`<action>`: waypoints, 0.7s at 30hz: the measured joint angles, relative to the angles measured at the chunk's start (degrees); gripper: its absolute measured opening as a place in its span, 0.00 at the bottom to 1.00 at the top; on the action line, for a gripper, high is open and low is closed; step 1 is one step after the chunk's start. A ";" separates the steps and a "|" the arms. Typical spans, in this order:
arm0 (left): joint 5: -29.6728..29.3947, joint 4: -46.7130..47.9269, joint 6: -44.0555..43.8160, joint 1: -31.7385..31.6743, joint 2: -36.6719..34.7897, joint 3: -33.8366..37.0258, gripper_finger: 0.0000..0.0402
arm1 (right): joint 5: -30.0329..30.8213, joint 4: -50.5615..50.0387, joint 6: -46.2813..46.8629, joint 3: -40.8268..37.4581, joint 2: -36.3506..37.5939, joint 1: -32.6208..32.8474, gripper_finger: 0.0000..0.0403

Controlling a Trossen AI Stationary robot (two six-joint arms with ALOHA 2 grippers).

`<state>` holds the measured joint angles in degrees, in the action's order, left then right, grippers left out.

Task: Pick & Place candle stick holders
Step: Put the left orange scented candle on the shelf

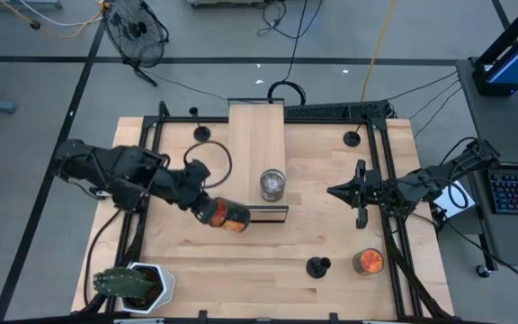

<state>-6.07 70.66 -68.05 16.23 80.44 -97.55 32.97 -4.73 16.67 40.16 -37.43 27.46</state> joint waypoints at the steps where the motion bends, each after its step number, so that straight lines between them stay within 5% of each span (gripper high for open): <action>1: 0.00 0.36 0.32 -0.80 0.00 -0.64 0.00 | 0.00 0.00 0.00 0.00 0.00 0.00 0.00; 21: 4.53 13.73 10.33 -16.32 4.22 -4.49 0.00 | 0.00 -0.62 -7.32 0.00 0.64 0.00 0.00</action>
<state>-1.54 84.38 -57.72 -0.09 84.66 -102.04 32.97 -5.35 9.34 40.16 -36.79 27.46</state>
